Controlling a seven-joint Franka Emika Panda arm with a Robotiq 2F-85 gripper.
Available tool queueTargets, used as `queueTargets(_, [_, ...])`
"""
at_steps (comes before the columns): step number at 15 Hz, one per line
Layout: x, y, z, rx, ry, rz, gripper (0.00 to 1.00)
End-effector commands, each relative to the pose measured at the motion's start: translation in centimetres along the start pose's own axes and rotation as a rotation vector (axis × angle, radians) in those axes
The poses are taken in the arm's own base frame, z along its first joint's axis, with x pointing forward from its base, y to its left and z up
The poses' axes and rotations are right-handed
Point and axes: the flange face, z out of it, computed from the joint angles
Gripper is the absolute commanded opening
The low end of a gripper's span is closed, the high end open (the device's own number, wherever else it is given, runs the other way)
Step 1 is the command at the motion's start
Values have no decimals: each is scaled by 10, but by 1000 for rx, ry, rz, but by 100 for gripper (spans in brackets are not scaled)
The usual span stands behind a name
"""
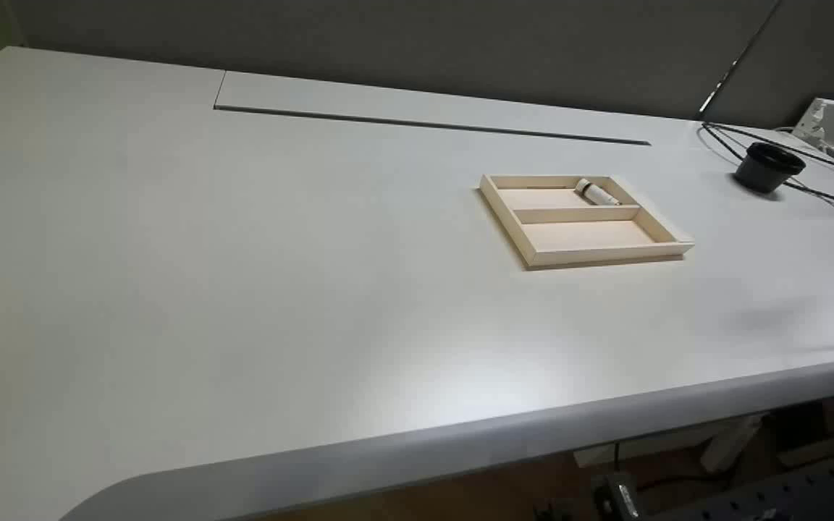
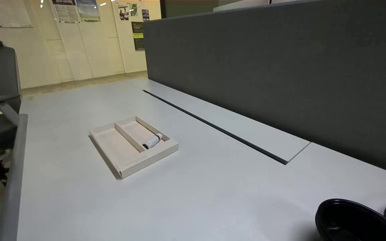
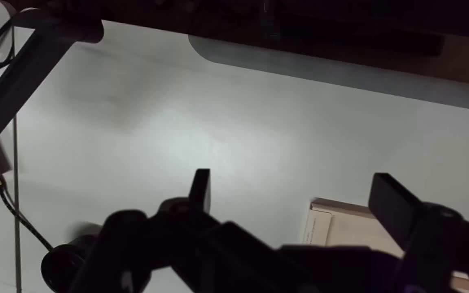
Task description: Remove the bottle from the tray and place on the table
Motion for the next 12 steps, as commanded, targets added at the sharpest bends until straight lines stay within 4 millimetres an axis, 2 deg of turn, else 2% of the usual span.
queueTargets(1, [0, 0, -1, 0, -1, 0, 100])
queueTargets(7, [0, 0, 0, 0, -1, 0, 100])
queueTargets(10, [24, 7, -1, -6, 45, 71, 100])
queueTargets(12, [53, 11, 0, -3, 93, 117, 100])
